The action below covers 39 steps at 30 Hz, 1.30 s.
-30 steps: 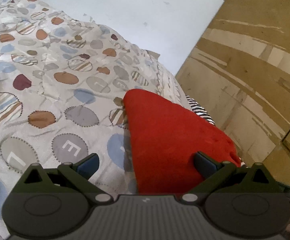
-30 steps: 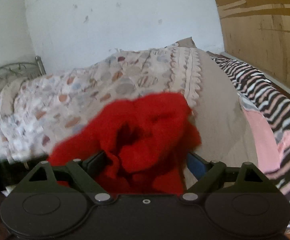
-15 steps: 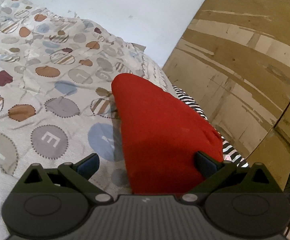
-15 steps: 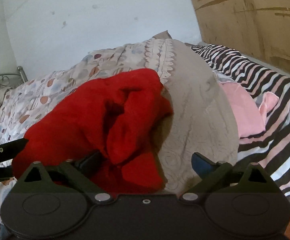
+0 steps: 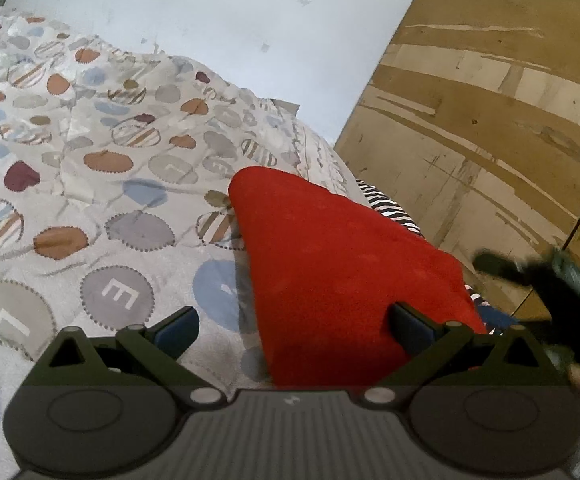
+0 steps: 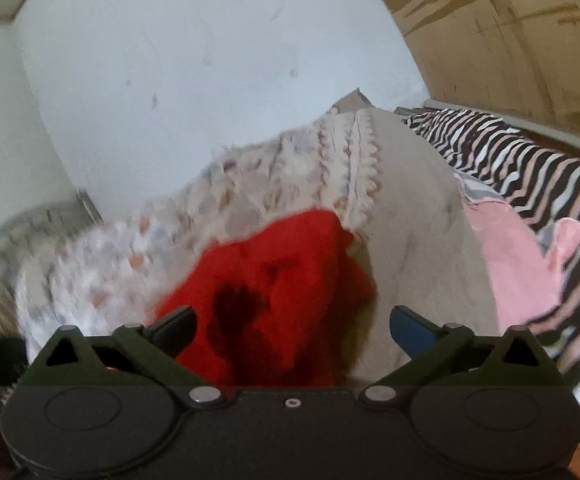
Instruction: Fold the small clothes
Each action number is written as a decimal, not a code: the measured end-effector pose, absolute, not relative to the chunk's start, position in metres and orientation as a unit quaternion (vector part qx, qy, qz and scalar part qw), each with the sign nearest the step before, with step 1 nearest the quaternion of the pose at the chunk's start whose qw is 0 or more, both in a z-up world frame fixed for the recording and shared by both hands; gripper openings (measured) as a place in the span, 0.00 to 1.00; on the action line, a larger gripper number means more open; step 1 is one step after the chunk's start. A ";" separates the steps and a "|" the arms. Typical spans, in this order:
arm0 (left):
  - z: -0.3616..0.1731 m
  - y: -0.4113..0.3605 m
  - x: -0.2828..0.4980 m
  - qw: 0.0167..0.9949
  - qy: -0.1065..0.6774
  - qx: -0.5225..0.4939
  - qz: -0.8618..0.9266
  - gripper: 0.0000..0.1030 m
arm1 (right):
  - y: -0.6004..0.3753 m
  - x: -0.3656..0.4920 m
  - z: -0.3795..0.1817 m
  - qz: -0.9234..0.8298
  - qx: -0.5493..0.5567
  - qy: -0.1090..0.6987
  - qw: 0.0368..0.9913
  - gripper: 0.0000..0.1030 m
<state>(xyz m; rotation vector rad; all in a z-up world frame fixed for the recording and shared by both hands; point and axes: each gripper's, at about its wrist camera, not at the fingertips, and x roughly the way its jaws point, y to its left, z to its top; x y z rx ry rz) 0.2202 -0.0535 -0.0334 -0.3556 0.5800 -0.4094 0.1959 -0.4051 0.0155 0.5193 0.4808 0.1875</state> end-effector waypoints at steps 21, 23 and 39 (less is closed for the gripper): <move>0.001 -0.053 0.214 0.946 0.223 -0.156 -0.175 0.99 | -0.409 0.270 -0.047 0.107 0.313 0.272 0.904 0.91; 0.004 -0.057 0.214 0.942 0.219 -0.161 -0.195 0.99 | -0.413 0.269 -0.050 0.111 0.320 0.270 0.901 0.91; -0.019 -0.075 0.222 0.931 0.270 -0.135 -0.205 1.00 | -0.421 0.280 -0.037 0.106 0.357 0.318 0.872 0.96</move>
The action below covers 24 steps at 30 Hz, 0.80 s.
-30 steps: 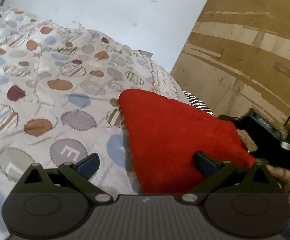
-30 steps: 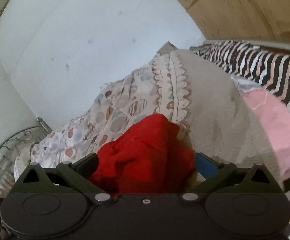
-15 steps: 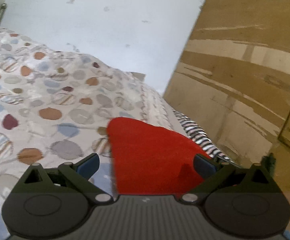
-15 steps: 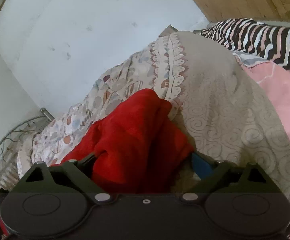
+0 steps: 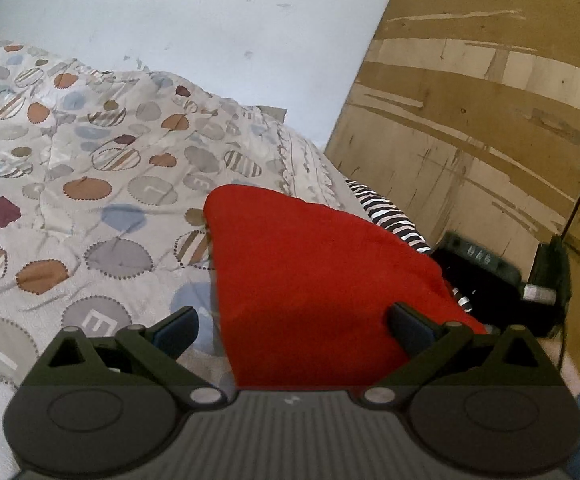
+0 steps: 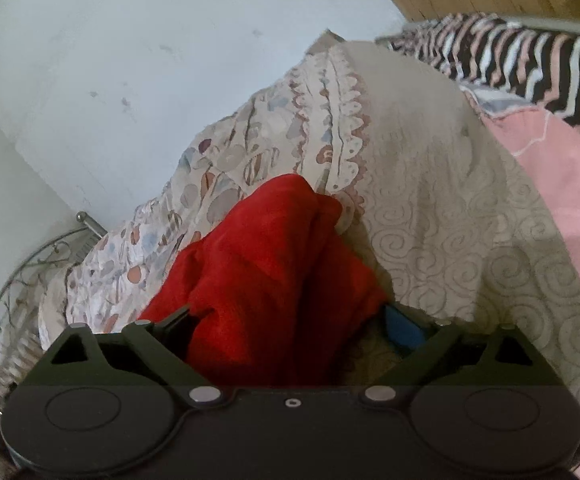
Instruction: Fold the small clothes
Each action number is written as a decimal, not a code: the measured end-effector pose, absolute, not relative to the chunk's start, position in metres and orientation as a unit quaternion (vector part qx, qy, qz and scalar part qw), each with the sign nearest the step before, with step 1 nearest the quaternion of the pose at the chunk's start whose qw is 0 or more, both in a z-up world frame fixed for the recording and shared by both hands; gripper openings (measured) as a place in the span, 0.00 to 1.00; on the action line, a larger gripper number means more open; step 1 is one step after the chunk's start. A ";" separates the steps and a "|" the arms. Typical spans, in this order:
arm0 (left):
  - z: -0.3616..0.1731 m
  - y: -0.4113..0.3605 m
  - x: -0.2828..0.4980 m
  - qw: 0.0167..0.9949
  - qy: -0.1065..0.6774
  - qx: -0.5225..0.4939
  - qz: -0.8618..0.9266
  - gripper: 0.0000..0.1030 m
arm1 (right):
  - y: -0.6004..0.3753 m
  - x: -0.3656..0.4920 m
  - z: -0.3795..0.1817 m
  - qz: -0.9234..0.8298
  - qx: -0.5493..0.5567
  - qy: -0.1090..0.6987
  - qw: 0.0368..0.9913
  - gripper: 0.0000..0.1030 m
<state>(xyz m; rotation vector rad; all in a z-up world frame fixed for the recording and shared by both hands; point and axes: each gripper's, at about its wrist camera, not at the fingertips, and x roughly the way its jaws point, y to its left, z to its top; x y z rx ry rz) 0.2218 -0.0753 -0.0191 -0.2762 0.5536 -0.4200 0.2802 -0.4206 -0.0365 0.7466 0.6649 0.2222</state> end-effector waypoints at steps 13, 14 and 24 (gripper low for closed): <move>-0.020 -0.087 0.212 0.945 0.247 -0.094 -0.191 1.00 | -0.404 0.284 -0.021 0.121 0.283 0.356 0.882 0.99; -0.020 -0.087 0.212 0.945 0.247 -0.093 -0.192 1.00 | -0.403 0.284 -0.022 0.119 0.263 0.353 0.890 0.99; -0.025 -0.085 0.211 0.941 0.249 -0.096 -0.210 1.00 | -0.423 0.281 -0.030 0.130 0.230 0.333 0.905 0.99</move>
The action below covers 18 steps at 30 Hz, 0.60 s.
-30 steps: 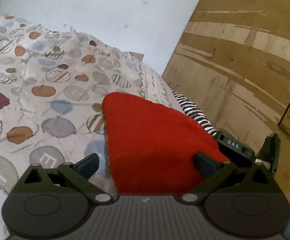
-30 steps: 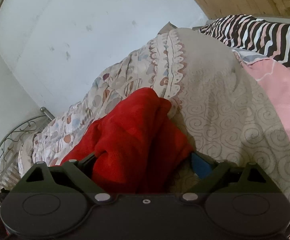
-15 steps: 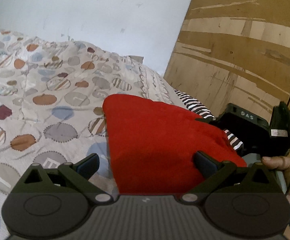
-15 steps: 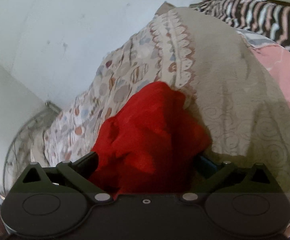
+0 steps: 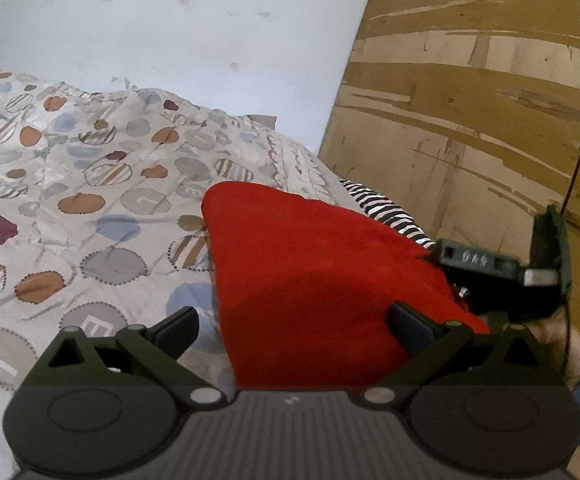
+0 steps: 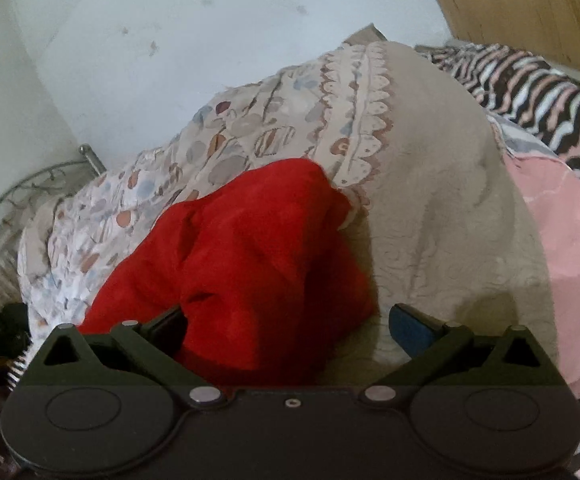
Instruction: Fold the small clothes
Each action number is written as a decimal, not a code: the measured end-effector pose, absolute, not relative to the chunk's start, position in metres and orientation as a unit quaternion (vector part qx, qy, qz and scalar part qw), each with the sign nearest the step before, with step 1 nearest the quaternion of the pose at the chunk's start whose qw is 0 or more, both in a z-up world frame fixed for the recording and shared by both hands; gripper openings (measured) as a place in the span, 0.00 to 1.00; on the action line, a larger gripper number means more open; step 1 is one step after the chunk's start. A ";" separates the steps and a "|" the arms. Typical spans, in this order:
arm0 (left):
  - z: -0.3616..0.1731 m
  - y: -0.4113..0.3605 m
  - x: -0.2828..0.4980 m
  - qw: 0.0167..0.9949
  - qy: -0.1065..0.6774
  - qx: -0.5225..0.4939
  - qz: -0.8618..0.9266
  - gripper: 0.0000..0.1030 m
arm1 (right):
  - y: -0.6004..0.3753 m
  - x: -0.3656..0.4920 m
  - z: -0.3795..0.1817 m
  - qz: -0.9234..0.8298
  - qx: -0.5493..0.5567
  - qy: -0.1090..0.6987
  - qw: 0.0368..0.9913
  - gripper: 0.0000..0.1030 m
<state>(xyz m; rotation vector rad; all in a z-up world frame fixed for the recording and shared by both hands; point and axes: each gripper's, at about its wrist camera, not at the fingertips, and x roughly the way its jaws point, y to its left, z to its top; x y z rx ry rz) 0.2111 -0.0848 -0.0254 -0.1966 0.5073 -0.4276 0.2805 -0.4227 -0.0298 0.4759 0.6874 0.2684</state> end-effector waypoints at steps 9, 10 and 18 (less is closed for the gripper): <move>-0.026 -0.084 0.210 0.942 0.247 -0.099 -0.206 1.00 | -0.400 0.255 0.023 0.152 0.202 0.288 0.924 0.99; -0.026 -0.084 0.210 0.942 0.247 -0.099 -0.206 1.00 | -0.394 0.256 0.024 0.151 0.180 0.294 0.927 0.99; -0.028 -0.083 0.210 0.936 0.256 -0.101 -0.221 1.00 | -0.391 0.257 -0.010 0.133 0.111 0.307 0.936 0.99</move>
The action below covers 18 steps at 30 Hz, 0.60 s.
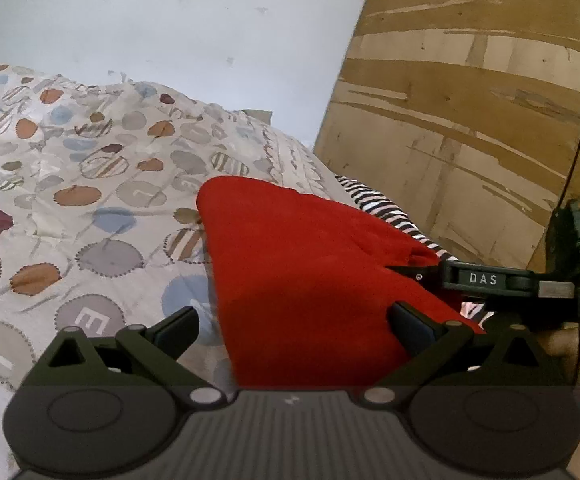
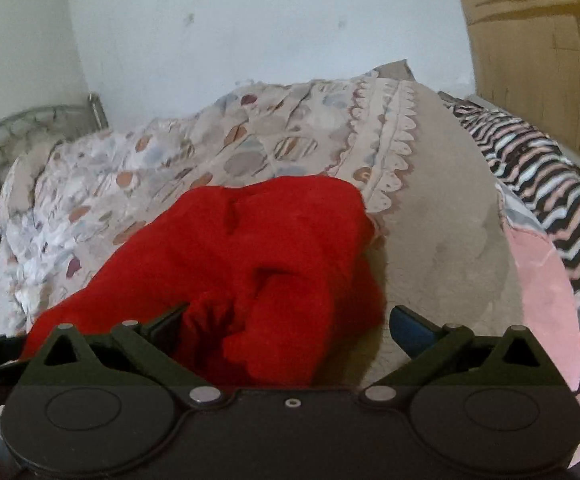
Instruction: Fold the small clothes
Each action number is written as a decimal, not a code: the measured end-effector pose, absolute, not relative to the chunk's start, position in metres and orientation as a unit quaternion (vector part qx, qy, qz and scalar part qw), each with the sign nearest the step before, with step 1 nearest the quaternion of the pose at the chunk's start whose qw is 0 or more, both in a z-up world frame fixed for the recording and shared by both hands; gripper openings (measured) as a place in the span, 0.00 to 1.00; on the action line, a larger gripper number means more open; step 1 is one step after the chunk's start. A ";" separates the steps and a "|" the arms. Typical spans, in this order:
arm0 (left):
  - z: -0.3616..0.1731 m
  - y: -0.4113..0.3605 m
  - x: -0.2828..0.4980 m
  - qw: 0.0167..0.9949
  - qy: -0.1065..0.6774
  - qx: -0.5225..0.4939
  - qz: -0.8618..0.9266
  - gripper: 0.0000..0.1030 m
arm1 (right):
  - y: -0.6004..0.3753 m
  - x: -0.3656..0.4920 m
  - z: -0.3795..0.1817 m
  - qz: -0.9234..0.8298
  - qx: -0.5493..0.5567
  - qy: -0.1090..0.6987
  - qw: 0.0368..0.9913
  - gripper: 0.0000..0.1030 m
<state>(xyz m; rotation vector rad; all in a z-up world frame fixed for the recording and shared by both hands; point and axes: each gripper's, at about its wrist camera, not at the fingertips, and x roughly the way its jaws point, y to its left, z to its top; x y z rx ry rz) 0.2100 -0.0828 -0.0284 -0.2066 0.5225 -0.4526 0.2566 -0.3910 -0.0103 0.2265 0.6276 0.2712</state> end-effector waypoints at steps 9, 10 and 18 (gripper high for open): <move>-0.032 -0.075 0.221 0.917 0.285 -0.145 -0.239 1.00 | -0.426 0.260 -0.017 0.165 0.290 0.304 0.892 0.99; -0.034 -0.073 0.222 0.914 0.289 -0.153 -0.240 1.00 | -0.430 0.263 -0.015 0.161 0.307 0.297 0.890 0.99; -0.033 -0.085 0.216 0.928 0.272 -0.114 -0.229 1.00 | -0.422 0.304 -0.026 0.126 0.286 0.341 0.887 1.00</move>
